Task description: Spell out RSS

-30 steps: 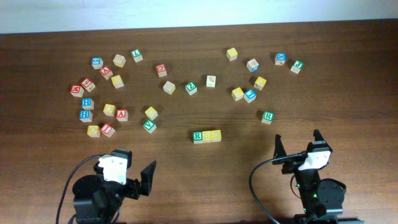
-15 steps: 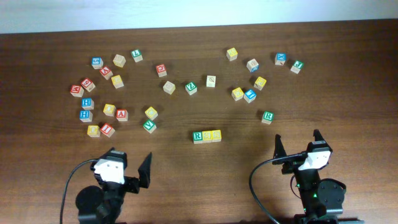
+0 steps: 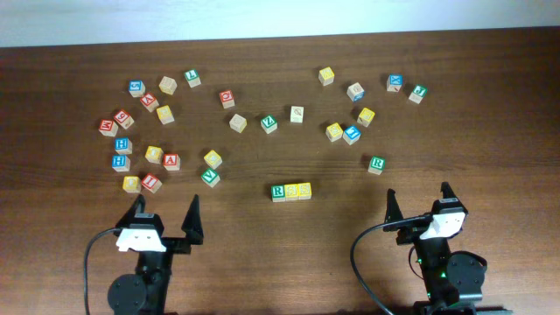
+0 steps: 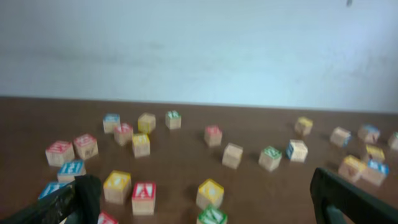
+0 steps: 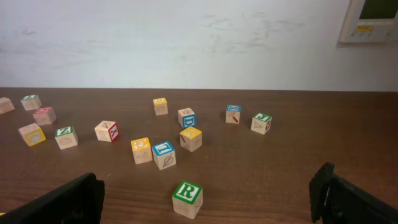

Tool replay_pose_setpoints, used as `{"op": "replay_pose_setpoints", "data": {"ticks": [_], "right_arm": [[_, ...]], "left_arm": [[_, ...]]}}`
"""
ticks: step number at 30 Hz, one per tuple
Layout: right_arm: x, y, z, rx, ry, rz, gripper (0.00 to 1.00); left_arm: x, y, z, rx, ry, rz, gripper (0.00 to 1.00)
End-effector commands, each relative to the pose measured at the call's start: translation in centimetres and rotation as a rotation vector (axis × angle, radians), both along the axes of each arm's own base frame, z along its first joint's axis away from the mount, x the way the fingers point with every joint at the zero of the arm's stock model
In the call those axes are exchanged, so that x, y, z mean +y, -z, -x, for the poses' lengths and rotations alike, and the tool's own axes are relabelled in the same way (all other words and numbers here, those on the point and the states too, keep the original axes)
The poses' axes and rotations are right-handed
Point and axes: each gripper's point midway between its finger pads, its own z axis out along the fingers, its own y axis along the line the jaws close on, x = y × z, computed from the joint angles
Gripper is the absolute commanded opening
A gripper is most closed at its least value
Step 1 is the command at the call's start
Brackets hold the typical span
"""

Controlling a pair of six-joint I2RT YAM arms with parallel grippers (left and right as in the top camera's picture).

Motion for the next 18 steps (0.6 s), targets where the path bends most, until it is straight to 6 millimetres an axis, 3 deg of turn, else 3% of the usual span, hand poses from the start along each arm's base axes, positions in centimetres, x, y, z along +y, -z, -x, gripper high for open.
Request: {"op": "replay_pose_setpoints", "data": {"ticks": [1,8,18], "right_arm": [[-0.1,0.2,0.0,0.001,0.002,-0.005,0.98],[-0.1,0.2,0.0,0.001,0.002,-0.005,0.98],[-0.1,0.2,0.0,0.001,0.002,-0.005,0.98]], "left_arm": [[1.1,1.4,-0.3,0.008,-0.06,0.053,0.99],[2.5,2.9,-0.2,0.07,-0.148,0.137,0.99],[1.6,2.8,-0.3,0.062,-0.085,-0.05,0.99]]}}
